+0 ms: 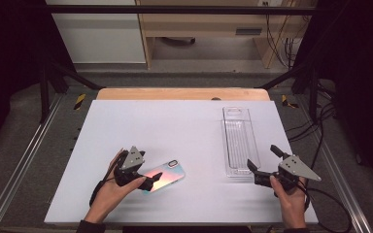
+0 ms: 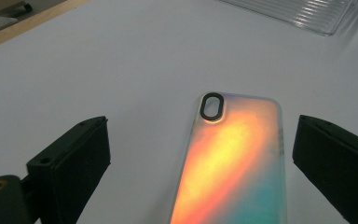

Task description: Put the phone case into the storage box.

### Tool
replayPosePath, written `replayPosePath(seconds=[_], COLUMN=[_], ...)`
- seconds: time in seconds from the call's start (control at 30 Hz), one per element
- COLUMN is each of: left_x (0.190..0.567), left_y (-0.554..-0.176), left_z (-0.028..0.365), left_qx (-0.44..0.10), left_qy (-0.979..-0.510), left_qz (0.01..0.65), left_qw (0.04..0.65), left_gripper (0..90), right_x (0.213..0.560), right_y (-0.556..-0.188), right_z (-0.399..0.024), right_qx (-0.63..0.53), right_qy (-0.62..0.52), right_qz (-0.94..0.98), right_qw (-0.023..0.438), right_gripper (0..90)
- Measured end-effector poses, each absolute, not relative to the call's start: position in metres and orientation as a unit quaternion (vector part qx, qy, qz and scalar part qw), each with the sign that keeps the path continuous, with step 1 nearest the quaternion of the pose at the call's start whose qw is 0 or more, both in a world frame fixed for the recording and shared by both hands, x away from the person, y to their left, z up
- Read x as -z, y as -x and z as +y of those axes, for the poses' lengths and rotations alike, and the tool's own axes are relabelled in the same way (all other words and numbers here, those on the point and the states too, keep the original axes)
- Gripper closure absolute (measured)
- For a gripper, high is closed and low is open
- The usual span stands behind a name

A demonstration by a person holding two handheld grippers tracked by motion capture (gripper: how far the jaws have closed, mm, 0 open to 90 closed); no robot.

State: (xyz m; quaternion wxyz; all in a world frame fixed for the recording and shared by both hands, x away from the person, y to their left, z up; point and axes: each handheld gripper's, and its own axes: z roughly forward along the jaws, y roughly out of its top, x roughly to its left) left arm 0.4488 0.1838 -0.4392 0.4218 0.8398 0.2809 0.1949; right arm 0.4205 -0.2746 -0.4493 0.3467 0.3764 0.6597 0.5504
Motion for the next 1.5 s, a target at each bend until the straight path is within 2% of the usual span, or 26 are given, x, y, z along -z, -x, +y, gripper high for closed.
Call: replayPosePath(seconds=[0.47,1.5], left_x=[0.442,0.459], left_y=[-0.462,-0.469], left_z=[0.172,0.172], left_qx=[-0.174,-0.153], left_qy=[-0.886,-0.895], left_qz=[0.240,0.250], left_qw=[0.357,0.337], left_gripper=[3.6,3.9], right_x=[0.450,0.448], right_y=[-0.420,-0.420], right_z=[-0.274,-0.275], right_qx=[-0.553,-0.557], right_qy=[-0.373,-0.372], right_qz=[0.662,0.660], right_qw=[0.342,0.341], right_gripper=[2.5,2.5])
